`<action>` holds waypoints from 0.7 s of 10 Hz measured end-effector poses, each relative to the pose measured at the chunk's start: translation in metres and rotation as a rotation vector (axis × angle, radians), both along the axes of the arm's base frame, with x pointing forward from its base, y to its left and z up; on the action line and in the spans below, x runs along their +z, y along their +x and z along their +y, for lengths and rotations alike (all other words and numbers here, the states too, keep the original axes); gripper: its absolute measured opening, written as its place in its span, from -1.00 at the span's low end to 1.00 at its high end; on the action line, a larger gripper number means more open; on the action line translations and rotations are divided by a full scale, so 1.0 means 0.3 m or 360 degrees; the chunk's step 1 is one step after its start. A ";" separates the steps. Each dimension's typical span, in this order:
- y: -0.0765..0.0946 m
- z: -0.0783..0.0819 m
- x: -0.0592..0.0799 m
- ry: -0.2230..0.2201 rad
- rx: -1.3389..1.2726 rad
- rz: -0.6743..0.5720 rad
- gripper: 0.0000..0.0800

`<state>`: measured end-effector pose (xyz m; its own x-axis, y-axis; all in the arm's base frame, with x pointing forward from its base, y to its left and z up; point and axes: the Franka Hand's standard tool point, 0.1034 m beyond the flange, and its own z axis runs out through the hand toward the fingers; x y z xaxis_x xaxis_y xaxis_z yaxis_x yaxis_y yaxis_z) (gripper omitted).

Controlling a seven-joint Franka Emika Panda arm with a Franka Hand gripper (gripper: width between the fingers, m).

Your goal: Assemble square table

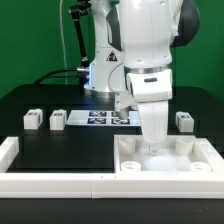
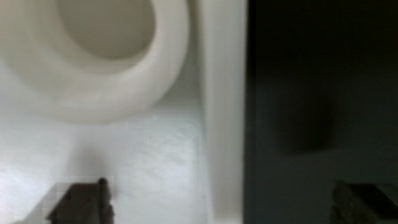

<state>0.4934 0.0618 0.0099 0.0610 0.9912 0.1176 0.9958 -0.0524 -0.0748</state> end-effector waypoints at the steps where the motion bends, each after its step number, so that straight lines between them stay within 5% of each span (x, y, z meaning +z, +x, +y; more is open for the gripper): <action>1: 0.000 0.000 0.000 0.0000 0.0000 0.0000 0.60; 7: -0.002 0.002 0.005 -0.0006 -0.0077 0.0009 0.62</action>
Offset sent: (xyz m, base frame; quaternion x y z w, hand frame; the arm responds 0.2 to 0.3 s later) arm 0.0000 0.0000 0.0000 0.0000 0.0000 0.0000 1.0000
